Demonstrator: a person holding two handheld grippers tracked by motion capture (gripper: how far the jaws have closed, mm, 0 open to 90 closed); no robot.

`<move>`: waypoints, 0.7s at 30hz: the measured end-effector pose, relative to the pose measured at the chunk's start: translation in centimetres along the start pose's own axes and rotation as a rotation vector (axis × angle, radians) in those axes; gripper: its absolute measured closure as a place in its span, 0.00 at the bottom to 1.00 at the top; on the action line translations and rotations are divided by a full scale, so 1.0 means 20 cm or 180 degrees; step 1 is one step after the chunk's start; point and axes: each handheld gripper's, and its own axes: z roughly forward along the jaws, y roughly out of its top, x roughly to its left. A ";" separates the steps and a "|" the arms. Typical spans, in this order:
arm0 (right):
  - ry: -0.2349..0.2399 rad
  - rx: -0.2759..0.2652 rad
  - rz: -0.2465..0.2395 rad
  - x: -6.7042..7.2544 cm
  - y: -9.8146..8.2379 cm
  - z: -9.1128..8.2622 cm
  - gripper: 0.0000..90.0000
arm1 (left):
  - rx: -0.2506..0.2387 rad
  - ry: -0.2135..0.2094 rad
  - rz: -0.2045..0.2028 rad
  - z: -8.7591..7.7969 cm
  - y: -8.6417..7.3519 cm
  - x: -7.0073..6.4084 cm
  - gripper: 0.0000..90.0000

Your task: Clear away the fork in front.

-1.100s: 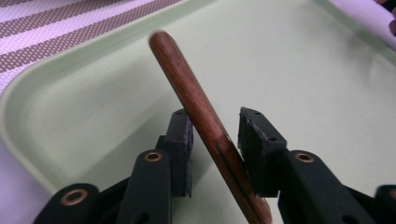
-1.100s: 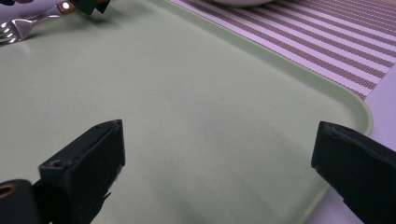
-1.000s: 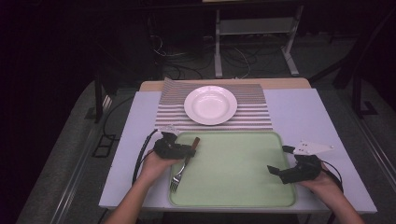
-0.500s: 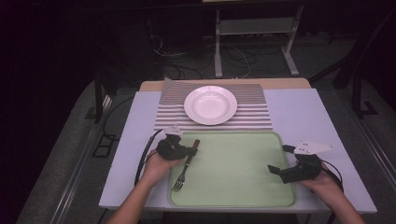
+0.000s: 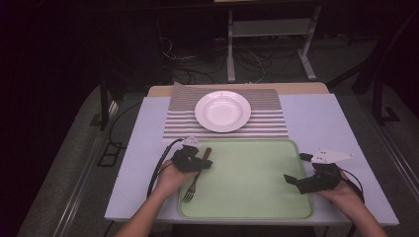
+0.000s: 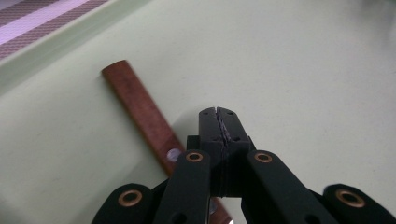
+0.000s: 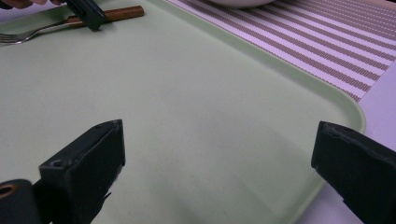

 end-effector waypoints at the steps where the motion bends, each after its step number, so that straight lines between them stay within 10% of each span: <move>1: 0.0000 -0.0006 0.0001 0.00 0.00 0.00 0.03 | -0.0008 0.0012 -0.0014 -0.01 0.00 0.00 0.99; 21: -0.0018 0.0005 -0.0019 0.01 0.01 0.00 0.03 | 0.0018 0.0191 -0.0103 -0.11 -0.08 0.10 0.97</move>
